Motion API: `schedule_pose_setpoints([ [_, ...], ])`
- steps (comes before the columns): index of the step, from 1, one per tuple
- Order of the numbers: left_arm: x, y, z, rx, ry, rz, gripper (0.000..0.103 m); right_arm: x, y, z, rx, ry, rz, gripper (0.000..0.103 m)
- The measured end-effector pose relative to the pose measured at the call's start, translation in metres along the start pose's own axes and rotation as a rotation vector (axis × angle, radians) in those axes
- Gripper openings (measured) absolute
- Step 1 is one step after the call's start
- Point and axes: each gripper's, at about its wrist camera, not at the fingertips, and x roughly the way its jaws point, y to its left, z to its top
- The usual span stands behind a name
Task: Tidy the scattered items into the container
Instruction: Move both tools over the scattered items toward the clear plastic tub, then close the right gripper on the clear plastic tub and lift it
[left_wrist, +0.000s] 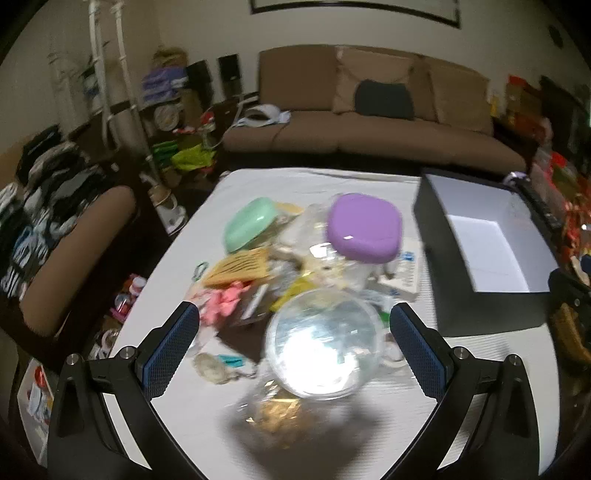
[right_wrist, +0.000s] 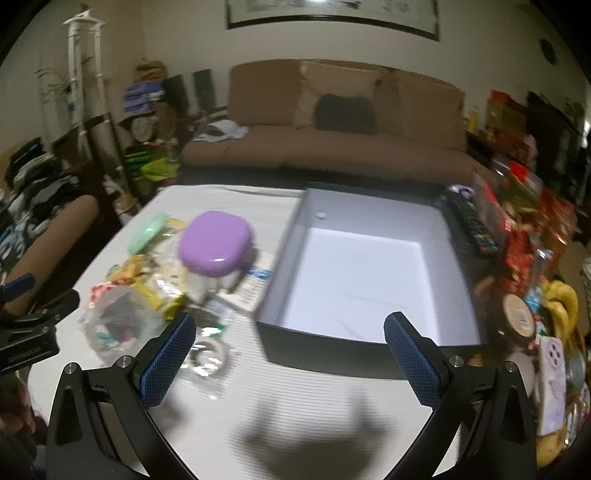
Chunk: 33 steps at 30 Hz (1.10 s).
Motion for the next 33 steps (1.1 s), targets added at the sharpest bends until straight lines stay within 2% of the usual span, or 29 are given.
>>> schedule_pose_setpoints([
  [2, -0.002, 0.017, -0.002, -0.021, -0.002, 0.003, 0.103, 0.001, 0.018, 0.002, -0.028, -0.004, 0.014, 0.103],
  [5, -0.008, 0.039, -0.004, -0.038, -0.018, 0.006, 0.103, -0.009, 0.028, 0.011, 0.026, 0.024, 0.096, 0.103],
  [9, -0.012, 0.058, -0.008, -0.046, -0.028, -0.017, 0.103, -0.010, 0.047, 0.007, 0.015, 0.005, 0.112, 0.103],
  [14, -0.006, 0.078, -0.028, -0.081, -0.026, -0.121, 0.103, -0.019, 0.061, -0.002, 0.001, -0.073, 0.060, 0.103],
  [19, 0.014, 0.080, -0.070, -0.094, 0.021, -0.187, 0.103, -0.036, 0.067, -0.019, -0.015, -0.172, 0.132, 0.103],
  [20, 0.018, 0.077, -0.079, -0.088, 0.035, -0.196, 0.103, -0.033, 0.068, -0.024, -0.005, -0.165, 0.170, 0.103],
  [22, 0.026, 0.070, -0.097, -0.079, 0.063, -0.225, 0.103, -0.017, 0.073, -0.035, 0.016, -0.083, 0.259, 0.103],
  [24, 0.032, 0.061, -0.113, -0.061, 0.082, -0.261, 0.103, -0.008, 0.075, -0.045, 0.027, -0.044, 0.259, 0.103],
  [26, 0.037, 0.050, -0.126, -0.020, 0.099, -0.280, 0.103, -0.008, 0.073, -0.054, 0.024, -0.054, 0.244, 0.103],
  [29, 0.047, 0.039, -0.137, 0.018, 0.130, -0.269, 0.103, -0.009, 0.071, -0.064, 0.011, -0.052, 0.245, 0.103],
  [33, 0.067, 0.037, -0.144, -0.026, 0.168, -0.285, 0.103, -0.005, 0.062, -0.073, 0.026, -0.025, 0.254, 0.103],
])
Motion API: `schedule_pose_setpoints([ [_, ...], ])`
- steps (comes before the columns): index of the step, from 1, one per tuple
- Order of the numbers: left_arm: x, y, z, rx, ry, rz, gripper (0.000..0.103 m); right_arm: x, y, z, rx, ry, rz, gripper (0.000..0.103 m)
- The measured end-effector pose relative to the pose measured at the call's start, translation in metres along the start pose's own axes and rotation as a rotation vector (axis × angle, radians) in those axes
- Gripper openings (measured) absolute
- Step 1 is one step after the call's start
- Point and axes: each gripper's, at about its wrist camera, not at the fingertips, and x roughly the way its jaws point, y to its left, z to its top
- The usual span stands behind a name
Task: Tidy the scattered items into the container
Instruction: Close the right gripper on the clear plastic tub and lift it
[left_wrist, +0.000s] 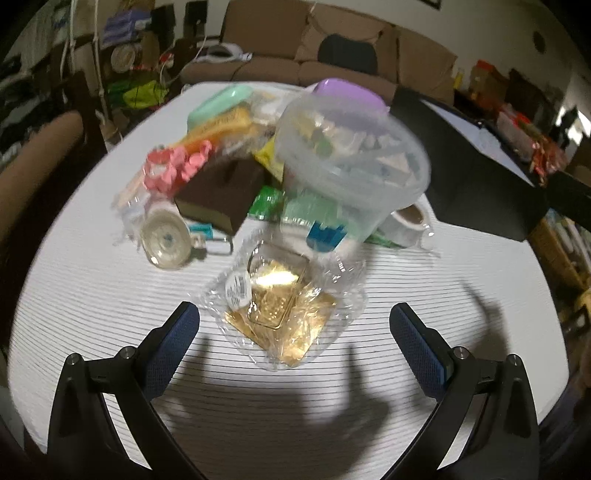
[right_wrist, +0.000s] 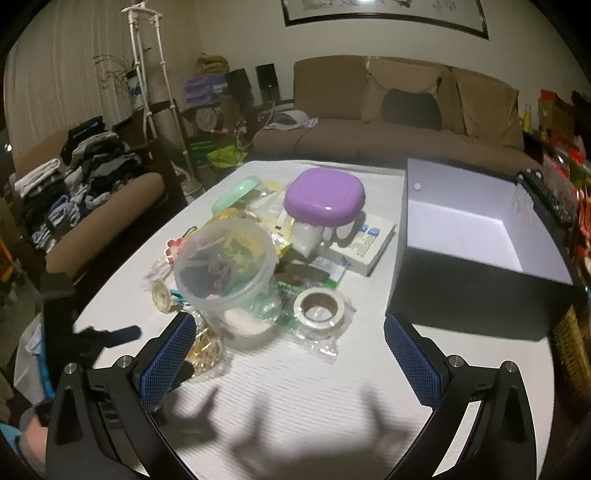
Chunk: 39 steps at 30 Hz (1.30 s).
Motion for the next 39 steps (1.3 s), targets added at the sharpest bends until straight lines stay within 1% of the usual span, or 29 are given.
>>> schedule_pose_setpoints([
  [6, 0.010, 0.010, 0.002, -0.055, 0.007, 0.013, 0.102, 0.002, -0.007, -0.017, 0.024, 0.024, 0.017, 0.103],
  [9, 0.010, 0.011, 0.004, -0.079, 0.003, -0.003, 0.102, 0.005, -0.011, -0.021, 0.034, 0.032, 0.030, 0.103],
  [12, 0.003, 0.011, 0.006, -0.087, -0.017, -0.023, 0.102, 0.010, -0.011, -0.022, 0.030, 0.031, 0.058, 0.103],
  [15, -0.005, 0.014, 0.008, -0.103, -0.041, -0.057, 0.103, 0.019, 0.000, -0.014, -0.022, 0.028, 0.085, 0.103],
  [18, -0.005, 0.016, 0.009, -0.113, -0.041, -0.060, 0.103, 0.036, 0.019, -0.002, -0.097, 0.038, 0.088, 0.103],
  [21, -0.004, 0.017, 0.010, -0.114, -0.040, -0.061, 0.103, 0.065, 0.035, 0.008, -0.152, 0.082, 0.116, 0.103],
  [26, -0.006, 0.025, 0.014, -0.137, -0.062, -0.090, 0.103, 0.102, 0.038, 0.008, -0.146, 0.140, 0.171, 0.103],
  [31, 0.005, 0.026, 0.018, -0.137, -0.040, -0.080, 0.103, 0.116, 0.052, 0.008, -0.210, 0.163, 0.154, 0.103],
  [35, 0.012, 0.021, 0.021, -0.123, -0.034, -0.073, 0.103, 0.131, 0.061, 0.008, -0.266, 0.186, 0.114, 0.103],
  [39, 0.024, 0.016, 0.028, -0.112, -0.051, -0.057, 0.103, 0.139, 0.064, 0.015, -0.274, 0.194, 0.123, 0.103],
])
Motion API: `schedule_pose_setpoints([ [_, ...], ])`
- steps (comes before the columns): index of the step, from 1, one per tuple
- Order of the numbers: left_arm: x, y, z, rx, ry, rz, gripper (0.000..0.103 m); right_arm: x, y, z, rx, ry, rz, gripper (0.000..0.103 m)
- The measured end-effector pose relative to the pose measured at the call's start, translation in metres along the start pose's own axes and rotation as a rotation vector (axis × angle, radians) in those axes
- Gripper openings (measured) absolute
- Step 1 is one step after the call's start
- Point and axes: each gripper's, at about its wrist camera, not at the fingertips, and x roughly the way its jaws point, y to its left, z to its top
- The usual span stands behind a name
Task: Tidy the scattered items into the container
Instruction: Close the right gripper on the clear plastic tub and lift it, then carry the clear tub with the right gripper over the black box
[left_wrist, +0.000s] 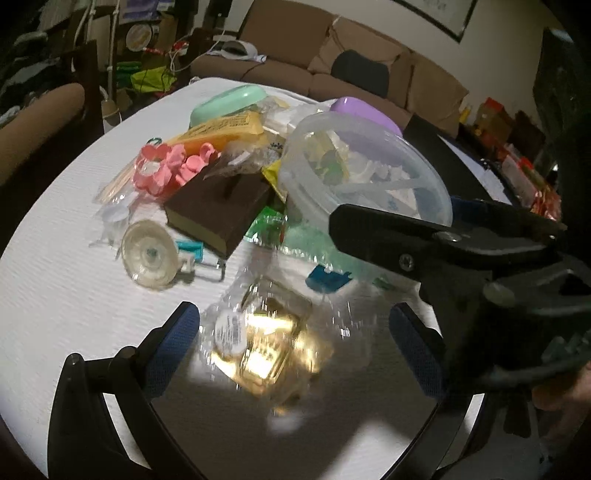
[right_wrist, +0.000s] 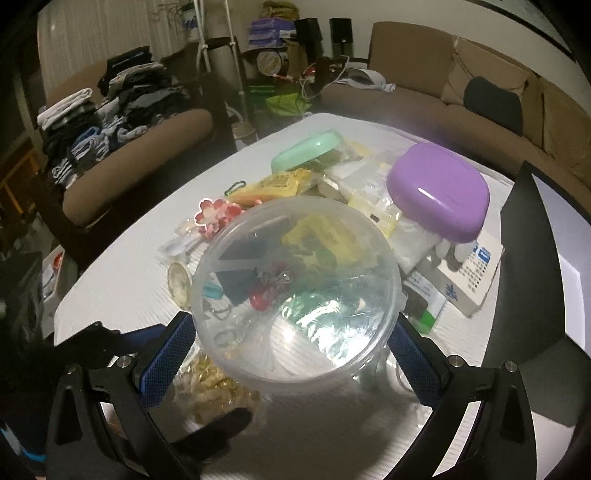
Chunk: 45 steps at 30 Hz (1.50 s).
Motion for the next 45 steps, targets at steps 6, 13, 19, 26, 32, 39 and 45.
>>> schedule_pose_setpoints([
  [6, 0.019, 0.011, 0.010, -0.076, -0.057, -0.079, 0.103, 0.008, -0.014, 0.002, 0.081, 0.060, 0.081, 0.103],
  [13, 0.019, 0.000, 0.021, -0.012, -0.142, -0.098, 0.103, 0.003, -0.032, 0.001, 0.184, 0.051, 0.192, 0.103],
  [19, 0.024, -0.002, 0.027, 0.014, -0.173, -0.100, 0.103, 0.002, -0.035, 0.011, 0.147, 0.028, 0.188, 0.103],
  [26, 0.040, 0.007, 0.032, -0.056, -0.139, -0.198, 0.103, 0.028, -0.038, 0.021, 0.128, 0.071, 0.170, 0.103],
  [32, 0.041, 0.000, 0.036, -0.025, -0.139, -0.247, 0.098, 0.040, -0.042, 0.022, 0.142, 0.077, 0.216, 0.102],
  [39, 0.003, -0.034, 0.044, 0.050, -0.202, -0.297, 0.097, -0.013, -0.051, 0.022, 0.133, -0.034, 0.199, 0.102],
  [45, -0.029, -0.089, 0.049, 0.189, -0.206, -0.387, 0.097, -0.080, -0.081, 0.008, 0.173, -0.112, 0.202, 0.102],
])
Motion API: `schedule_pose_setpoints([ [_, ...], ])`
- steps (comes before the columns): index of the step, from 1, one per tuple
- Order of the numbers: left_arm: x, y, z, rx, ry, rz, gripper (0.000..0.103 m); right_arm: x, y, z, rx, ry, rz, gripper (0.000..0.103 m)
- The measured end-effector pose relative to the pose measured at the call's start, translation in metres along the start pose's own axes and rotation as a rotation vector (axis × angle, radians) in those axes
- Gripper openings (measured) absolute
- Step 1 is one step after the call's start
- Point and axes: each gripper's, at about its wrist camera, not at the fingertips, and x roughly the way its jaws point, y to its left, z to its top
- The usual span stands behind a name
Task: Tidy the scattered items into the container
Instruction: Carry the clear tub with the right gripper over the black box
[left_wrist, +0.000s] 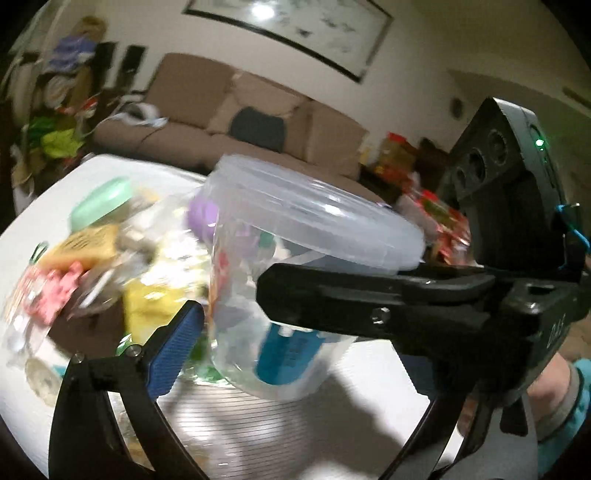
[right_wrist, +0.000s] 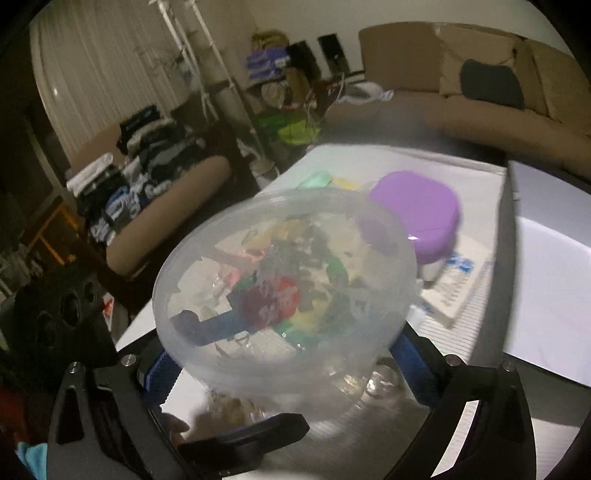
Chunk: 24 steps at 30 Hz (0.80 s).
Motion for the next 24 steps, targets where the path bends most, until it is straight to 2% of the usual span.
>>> schedule_pose_setpoints([
  [7, 0.046, -0.080, 0.042, 0.208, 0.079, -0.034, 0.100, -0.069, -0.053, 0.009, 0.097, -0.110, -0.038, 0.101],
  [11, 0.090, -0.113, 0.061, 0.258, 0.130, -0.046, 0.100, -0.093, -0.092, 0.018, 0.139, -0.167, -0.092, 0.101],
  [14, 0.123, -0.126, 0.069, 0.274, 0.178, -0.024, 0.100, -0.101, -0.131, 0.025, 0.212, -0.204, -0.123, 0.100],
  [18, 0.152, -0.126, 0.066, 0.223, 0.262, 0.029, 0.100, -0.099, -0.184, 0.027, 0.330, -0.230, -0.175, 0.100],
  [21, 0.132, -0.106, 0.048, 0.118, 0.260, -0.027, 0.100, -0.080, -0.213, 0.025, 0.381, -0.189, -0.216, 0.100],
  [24, 0.108, -0.075, 0.033, 0.046, 0.245, -0.023, 0.101, -0.065, -0.221, 0.019, 0.383, -0.139, -0.251, 0.100],
])
